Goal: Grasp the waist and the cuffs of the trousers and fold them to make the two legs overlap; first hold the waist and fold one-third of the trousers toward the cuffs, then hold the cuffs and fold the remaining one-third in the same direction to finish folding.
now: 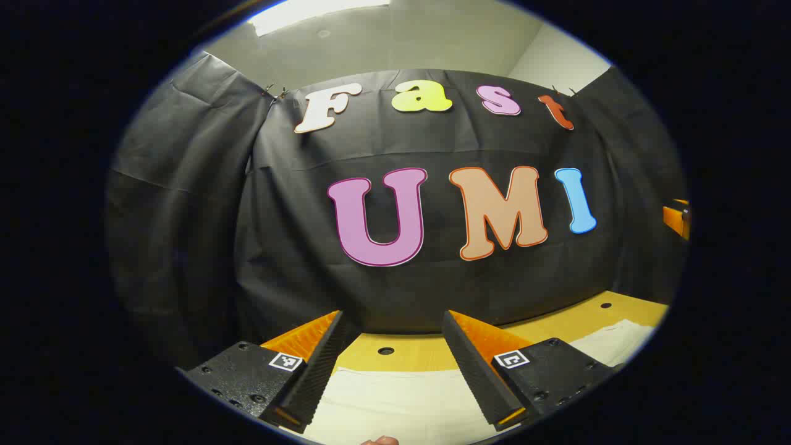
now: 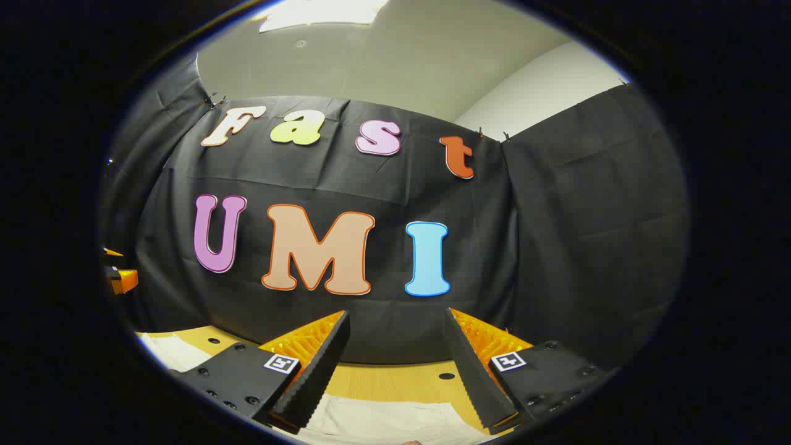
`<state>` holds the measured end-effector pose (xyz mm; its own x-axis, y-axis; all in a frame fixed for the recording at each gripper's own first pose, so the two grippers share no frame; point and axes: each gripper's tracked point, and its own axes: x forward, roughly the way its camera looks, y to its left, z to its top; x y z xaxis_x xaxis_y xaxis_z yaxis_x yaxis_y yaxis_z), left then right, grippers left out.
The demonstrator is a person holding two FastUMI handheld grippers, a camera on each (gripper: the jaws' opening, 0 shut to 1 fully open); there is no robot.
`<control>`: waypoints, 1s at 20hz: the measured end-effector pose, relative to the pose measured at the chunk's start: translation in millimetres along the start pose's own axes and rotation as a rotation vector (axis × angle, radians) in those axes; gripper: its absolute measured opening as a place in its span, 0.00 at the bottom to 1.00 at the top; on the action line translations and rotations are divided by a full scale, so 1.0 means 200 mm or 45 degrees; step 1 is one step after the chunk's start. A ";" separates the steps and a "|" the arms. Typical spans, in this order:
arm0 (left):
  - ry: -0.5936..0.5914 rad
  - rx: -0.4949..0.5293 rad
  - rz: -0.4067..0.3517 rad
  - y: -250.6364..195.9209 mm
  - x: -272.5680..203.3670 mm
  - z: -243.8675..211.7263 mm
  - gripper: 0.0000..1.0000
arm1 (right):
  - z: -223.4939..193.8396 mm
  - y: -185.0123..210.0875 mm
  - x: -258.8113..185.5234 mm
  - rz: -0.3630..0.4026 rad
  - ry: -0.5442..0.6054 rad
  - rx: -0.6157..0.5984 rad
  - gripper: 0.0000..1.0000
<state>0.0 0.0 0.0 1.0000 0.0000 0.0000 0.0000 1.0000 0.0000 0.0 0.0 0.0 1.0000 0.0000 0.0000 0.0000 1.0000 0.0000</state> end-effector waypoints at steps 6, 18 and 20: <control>0.009 0.004 -0.003 0.00 0.01 -0.01 0.96 | -0.02 0.03 0.01 0.023 0.008 -0.021 0.97; 0.003 0.007 -0.024 -0.10 0.01 -0.04 1.00 | -0.07 0.04 0.00 0.044 0.049 -0.049 0.97; 0.006 0.014 -0.028 -0.11 0.02 -0.05 0.96 | -0.07 0.03 0.00 0.046 0.047 -0.041 0.98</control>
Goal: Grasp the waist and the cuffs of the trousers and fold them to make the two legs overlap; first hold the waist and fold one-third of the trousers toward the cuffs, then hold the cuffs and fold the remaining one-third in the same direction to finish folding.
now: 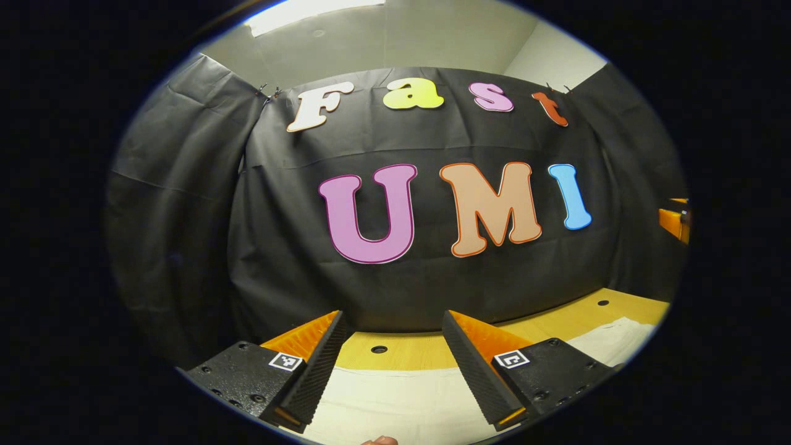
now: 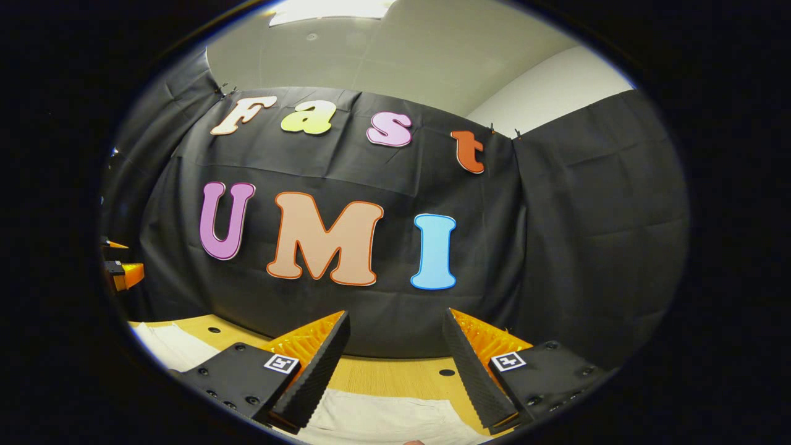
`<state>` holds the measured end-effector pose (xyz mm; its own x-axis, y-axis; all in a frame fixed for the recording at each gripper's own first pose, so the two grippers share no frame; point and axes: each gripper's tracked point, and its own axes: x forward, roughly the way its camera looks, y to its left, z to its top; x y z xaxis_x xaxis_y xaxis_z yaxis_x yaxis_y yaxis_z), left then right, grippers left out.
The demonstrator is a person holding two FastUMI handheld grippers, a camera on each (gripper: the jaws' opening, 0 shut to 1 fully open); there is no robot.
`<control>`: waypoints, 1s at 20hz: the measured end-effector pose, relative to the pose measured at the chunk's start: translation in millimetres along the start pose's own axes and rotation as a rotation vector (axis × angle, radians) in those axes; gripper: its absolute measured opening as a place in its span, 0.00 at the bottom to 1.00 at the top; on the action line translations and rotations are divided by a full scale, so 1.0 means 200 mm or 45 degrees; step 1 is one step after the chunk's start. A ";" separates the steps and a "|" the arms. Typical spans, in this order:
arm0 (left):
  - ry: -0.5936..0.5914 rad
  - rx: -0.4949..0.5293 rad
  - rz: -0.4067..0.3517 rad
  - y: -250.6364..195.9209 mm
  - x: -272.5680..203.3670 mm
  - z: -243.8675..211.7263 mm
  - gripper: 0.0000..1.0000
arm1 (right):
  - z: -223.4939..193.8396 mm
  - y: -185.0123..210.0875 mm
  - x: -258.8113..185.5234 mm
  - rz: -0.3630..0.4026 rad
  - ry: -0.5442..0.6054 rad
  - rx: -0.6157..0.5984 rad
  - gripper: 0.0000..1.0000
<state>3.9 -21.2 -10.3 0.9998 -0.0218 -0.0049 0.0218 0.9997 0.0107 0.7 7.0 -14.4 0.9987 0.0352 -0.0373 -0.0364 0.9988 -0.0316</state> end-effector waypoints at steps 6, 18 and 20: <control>0.006 0.021 0.013 0.02 0.00 -0.03 0.96 | -0.01 -0.02 0.02 -0.004 0.001 0.012 0.96; 0.145 0.583 -0.152 0.13 -0.13 -0.34 0.96 | -0.10 0.00 0.07 0.016 0.023 0.041 0.96; 0.190 0.680 -0.197 0.15 -0.18 -0.43 0.96 | -0.11 0.00 0.07 0.008 0.018 0.030 0.97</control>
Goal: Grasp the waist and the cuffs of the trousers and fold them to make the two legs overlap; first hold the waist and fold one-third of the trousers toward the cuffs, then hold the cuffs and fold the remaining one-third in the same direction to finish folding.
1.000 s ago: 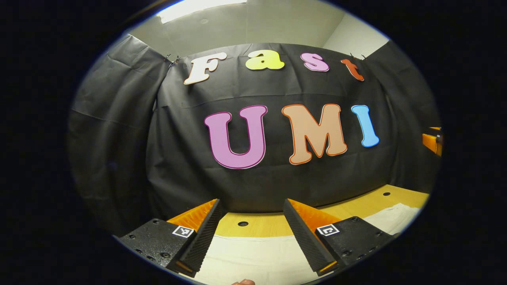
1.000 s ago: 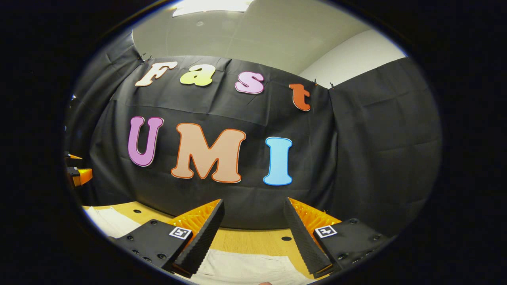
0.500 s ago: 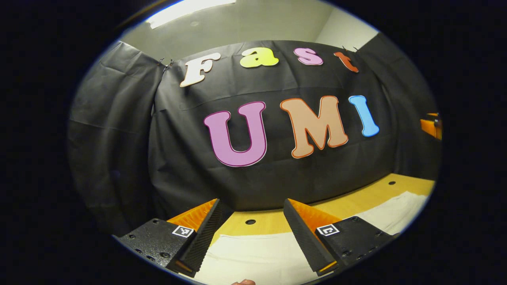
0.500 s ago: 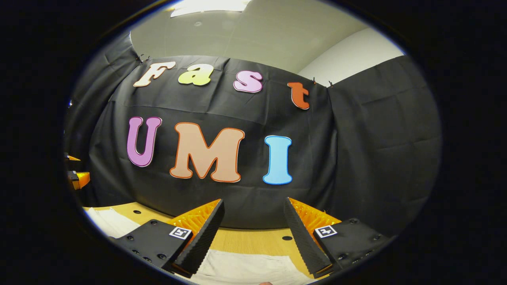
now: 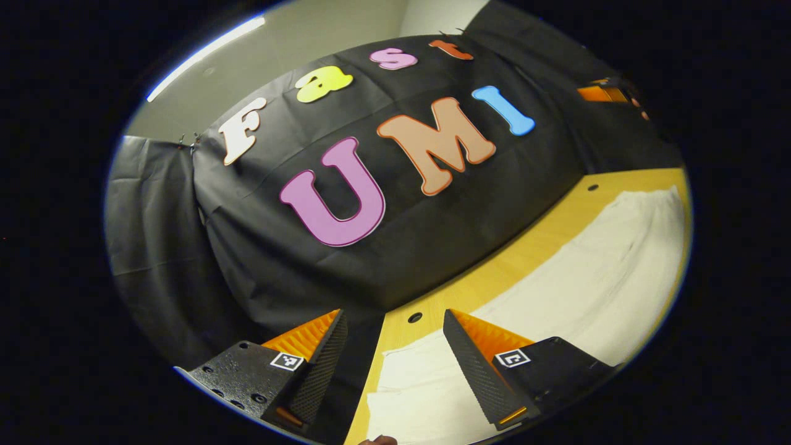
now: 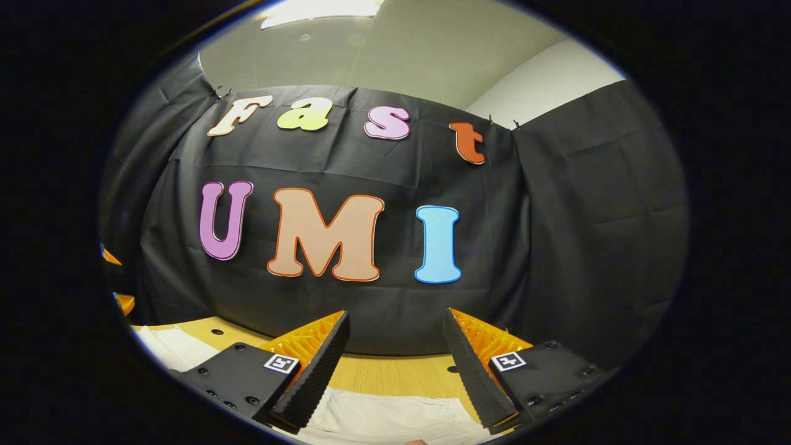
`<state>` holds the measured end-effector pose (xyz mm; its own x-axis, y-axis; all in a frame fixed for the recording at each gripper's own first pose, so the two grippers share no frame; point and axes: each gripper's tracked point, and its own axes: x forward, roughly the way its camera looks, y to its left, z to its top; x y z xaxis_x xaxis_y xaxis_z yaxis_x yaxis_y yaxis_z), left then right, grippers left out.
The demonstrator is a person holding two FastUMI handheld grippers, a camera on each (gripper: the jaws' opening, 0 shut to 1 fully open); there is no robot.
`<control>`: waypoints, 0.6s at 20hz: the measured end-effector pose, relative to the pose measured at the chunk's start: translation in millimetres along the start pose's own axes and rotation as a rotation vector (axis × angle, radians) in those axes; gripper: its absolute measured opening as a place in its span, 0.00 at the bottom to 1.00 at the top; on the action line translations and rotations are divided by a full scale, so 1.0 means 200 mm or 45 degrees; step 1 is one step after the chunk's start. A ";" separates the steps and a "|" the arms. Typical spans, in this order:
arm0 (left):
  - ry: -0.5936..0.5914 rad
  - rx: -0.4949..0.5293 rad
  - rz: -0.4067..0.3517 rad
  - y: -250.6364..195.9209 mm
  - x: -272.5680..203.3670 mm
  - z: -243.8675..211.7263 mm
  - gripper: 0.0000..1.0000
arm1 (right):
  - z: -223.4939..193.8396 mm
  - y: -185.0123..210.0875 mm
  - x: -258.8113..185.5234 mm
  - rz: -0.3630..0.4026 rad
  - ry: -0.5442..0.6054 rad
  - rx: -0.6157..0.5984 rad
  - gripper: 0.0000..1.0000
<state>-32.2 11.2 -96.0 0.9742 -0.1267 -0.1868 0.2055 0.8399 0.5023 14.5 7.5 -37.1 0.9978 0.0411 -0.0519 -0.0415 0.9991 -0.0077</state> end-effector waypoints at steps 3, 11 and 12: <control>0.092 0.096 -0.065 -0.04 -0.03 -0.18 0.95 | 0.00 0.01 0.00 0.003 -0.006 -0.009 0.96; 0.294 0.350 -0.270 -0.17 -0.17 -0.63 0.96 | -0.07 0.04 0.02 0.017 0.011 -0.042 0.97; 0.309 0.379 -0.295 -0.19 -0.19 -0.68 0.97 | -0.08 0.04 0.02 0.019 0.014 -0.040 0.96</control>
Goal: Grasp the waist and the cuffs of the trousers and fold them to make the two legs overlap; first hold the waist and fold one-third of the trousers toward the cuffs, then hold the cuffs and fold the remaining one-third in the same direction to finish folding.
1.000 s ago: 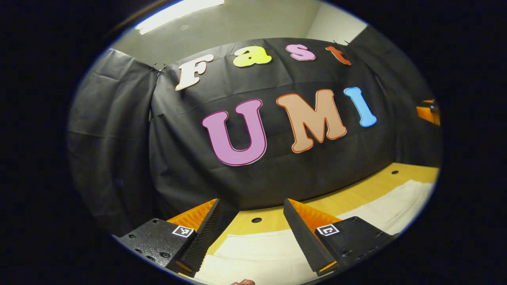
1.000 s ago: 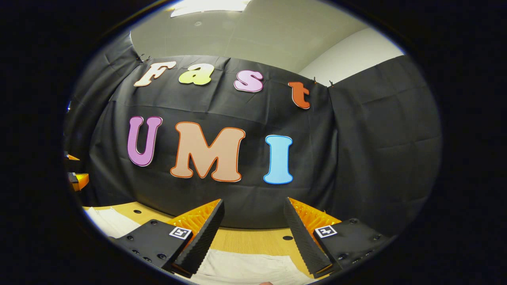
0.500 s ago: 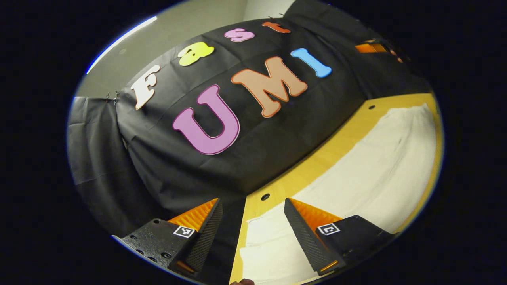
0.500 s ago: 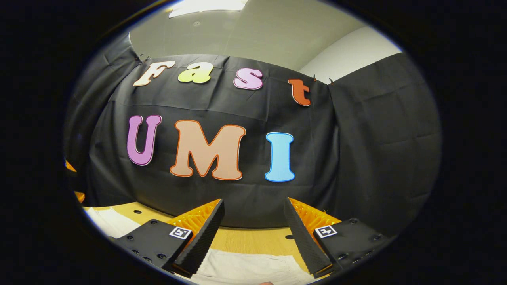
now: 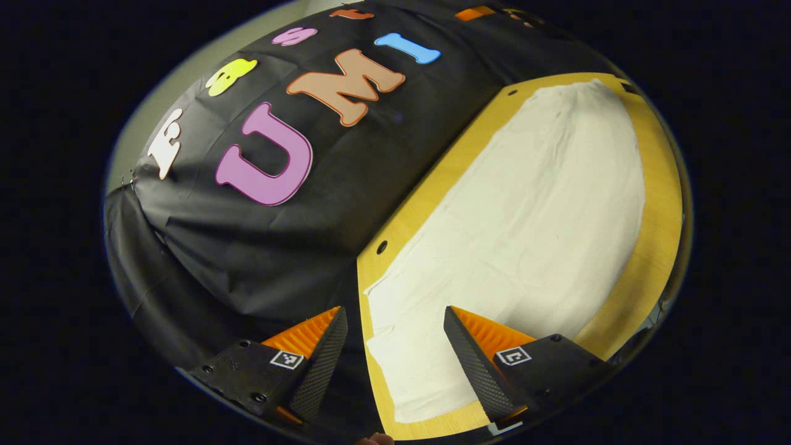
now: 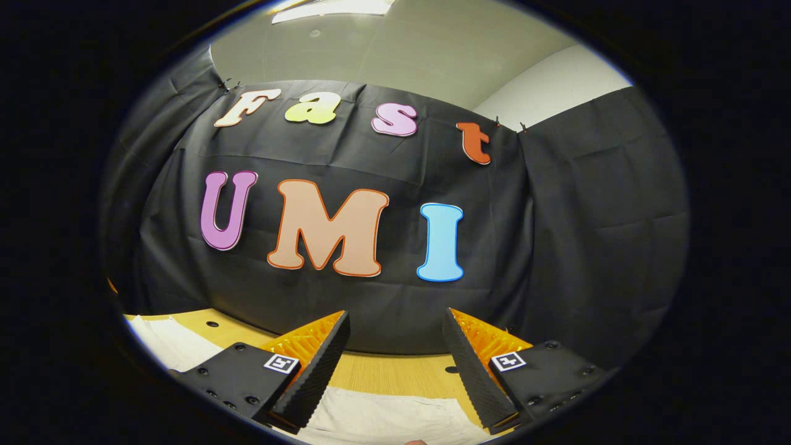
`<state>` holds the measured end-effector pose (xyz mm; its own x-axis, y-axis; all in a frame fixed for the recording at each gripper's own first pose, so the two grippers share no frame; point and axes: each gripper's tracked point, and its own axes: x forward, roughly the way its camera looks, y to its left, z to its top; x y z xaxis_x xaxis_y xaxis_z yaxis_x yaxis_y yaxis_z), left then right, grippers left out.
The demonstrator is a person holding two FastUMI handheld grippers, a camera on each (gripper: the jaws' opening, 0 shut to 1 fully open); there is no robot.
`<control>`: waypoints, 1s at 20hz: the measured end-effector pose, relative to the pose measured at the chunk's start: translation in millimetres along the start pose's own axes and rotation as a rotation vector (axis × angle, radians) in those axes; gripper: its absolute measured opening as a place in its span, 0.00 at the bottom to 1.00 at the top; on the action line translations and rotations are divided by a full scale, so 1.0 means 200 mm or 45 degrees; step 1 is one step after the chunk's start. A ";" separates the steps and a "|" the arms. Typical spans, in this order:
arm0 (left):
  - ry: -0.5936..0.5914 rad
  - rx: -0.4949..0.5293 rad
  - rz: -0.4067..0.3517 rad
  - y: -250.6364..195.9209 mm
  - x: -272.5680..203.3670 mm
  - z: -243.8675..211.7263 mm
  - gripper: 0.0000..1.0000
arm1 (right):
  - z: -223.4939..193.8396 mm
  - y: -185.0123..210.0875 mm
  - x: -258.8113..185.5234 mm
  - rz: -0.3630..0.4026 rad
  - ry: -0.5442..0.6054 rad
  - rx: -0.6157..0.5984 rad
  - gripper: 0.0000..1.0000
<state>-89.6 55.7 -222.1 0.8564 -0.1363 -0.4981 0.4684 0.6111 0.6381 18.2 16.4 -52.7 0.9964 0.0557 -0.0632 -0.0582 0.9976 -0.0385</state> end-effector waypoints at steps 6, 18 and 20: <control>0.124 0.155 -0.194 -0.17 -0.03 -0.26 0.97 | -0.04 0.01 0.01 0.010 0.017 -0.001 0.97; 0.222 0.484 -0.524 -0.43 -0.18 -0.50 0.92 | -0.06 -0.04 0.00 -0.007 0.030 -0.023 0.97; 0.214 0.511 -0.531 -0.42 -0.14 -0.50 0.91 | -0.06 -0.07 -0.01 -0.023 0.035 -0.030 0.97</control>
<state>-174.1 86.6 -321.1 0.5521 -0.1561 -0.8190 0.8308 0.1859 0.5246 15.9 2.4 -64.8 0.9953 0.0365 -0.0900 -0.0423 0.9971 -0.0637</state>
